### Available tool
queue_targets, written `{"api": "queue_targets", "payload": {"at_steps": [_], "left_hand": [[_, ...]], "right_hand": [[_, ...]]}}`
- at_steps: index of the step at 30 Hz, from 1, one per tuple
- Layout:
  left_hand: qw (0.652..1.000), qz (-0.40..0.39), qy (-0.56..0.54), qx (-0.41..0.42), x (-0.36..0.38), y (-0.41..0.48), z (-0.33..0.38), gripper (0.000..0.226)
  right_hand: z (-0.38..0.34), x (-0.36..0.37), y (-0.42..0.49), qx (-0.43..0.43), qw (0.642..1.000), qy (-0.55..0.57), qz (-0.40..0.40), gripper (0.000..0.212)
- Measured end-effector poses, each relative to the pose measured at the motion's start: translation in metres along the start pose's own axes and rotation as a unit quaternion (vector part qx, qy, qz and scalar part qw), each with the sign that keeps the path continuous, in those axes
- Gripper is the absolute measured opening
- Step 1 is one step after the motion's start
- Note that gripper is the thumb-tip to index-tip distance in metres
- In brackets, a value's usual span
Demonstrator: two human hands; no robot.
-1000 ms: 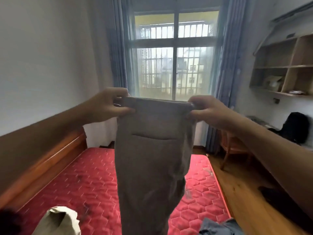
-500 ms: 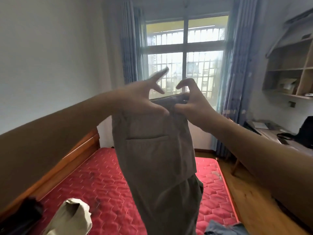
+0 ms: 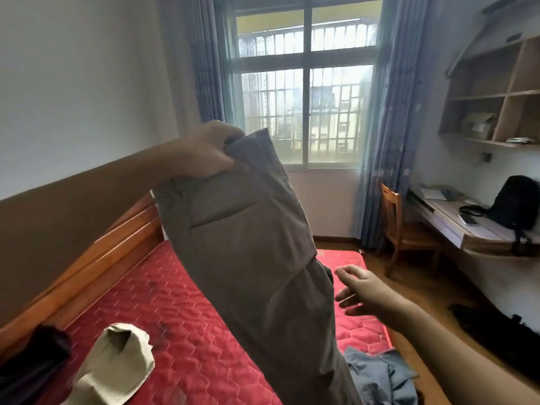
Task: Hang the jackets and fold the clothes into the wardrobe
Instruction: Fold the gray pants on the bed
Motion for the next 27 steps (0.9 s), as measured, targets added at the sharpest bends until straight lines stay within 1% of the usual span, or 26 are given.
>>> {"api": "queue_targets", "payload": {"at_steps": [1,2,4,6,9,12,13,14,15,17,18,19,21,22,24,26,27], "left_hand": [[1.000,0.001,0.001,0.003,0.001,0.000,0.003,0.034],[1.000,0.001,0.003,0.006,0.002,0.000,0.004,0.027],[1.000,0.000,0.012,0.008,0.005,0.000,0.004,0.009],[1.000,0.002,0.027,0.005,0.005,-0.004,0.000,0.003],[1.000,0.001,0.029,-0.005,0.000,-0.015,-0.011,0.005],[0.999,0.015,0.033,-0.020,-0.011,-0.031,-0.023,0.007],[0.999,0.019,0.036,-0.025,-0.015,-0.036,-0.027,0.008],[0.999,0.022,0.036,-0.032,-0.019,-0.042,-0.031,0.007],[0.998,0.027,0.038,-0.042,-0.025,-0.047,-0.036,0.006],[0.996,0.034,0.050,-0.069,-0.041,-0.060,-0.051,0.012],[0.994,0.036,0.058,-0.084,-0.049,-0.068,-0.061,0.013],[0.992,0.039,0.064,-0.101,-0.057,-0.076,-0.072,0.013],[0.988,0.051,0.058,-0.135,-0.069,-0.092,-0.091,0.013],[0.986,0.061,0.053,-0.147,-0.072,-0.098,-0.097,0.015],[0.985,0.077,0.042,-0.151,-0.074,-0.101,-0.102,0.016],[0.985,0.082,0.031,-0.147,-0.076,-0.100,-0.101,0.018],[0.986,0.082,0.027,-0.146,-0.077,-0.099,-0.099,0.020]], "right_hand": [[0.003,0.017,0.001,0.002,0.998,0.049,-0.025,0.031],[0.002,0.033,0.003,-0.002,0.994,0.098,-0.039,0.030],[-0.004,0.056,0.008,-0.007,0.979,0.201,-0.043,0.026],[-0.010,0.073,0.016,-0.005,0.960,0.276,-0.051,0.026],[-0.014,0.099,0.026,0.005,0.940,0.325,-0.103,0.033],[-0.028,0.139,0.024,-0.001,0.926,0.315,-0.208,0.030],[-0.033,0.151,0.025,-0.005,0.919,0.318,-0.232,0.031],[-0.037,0.158,0.027,-0.008,0.916,0.324,-0.237,0.033],[-0.040,0.162,0.031,-0.011,0.915,0.333,-0.226,0.035],[-0.042,0.160,0.044,-0.015,0.915,0.363,-0.173,0.037],[-0.042,0.157,0.052,-0.017,0.906,0.397,-0.146,0.038],[-0.045,0.153,0.058,-0.018,0.887,0.443,-0.129,0.038],[-0.056,0.146,0.066,-0.029,0.852,0.510,-0.113,0.036],[-0.064,0.143,0.066,-0.043,0.849,0.514,-0.115,0.035],[-0.085,0.142,0.054,-0.091,0.871,0.461,-0.144,0.034],[-0.097,0.148,0.039,-0.141,0.908,0.351,-0.183,0.033],[-0.099,0.149,0.035,-0.162,0.927,0.284,-0.182,0.029]]}}
Point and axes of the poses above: each hand's wrist, its own y-axis towards the middle knuckle, its own x-axis out of the palm, z = x × y, the point moved 9 cm from there along y, towards the middle knuckle, and after that the axes turned 9 degrees about -y, right-handed, at the moved point
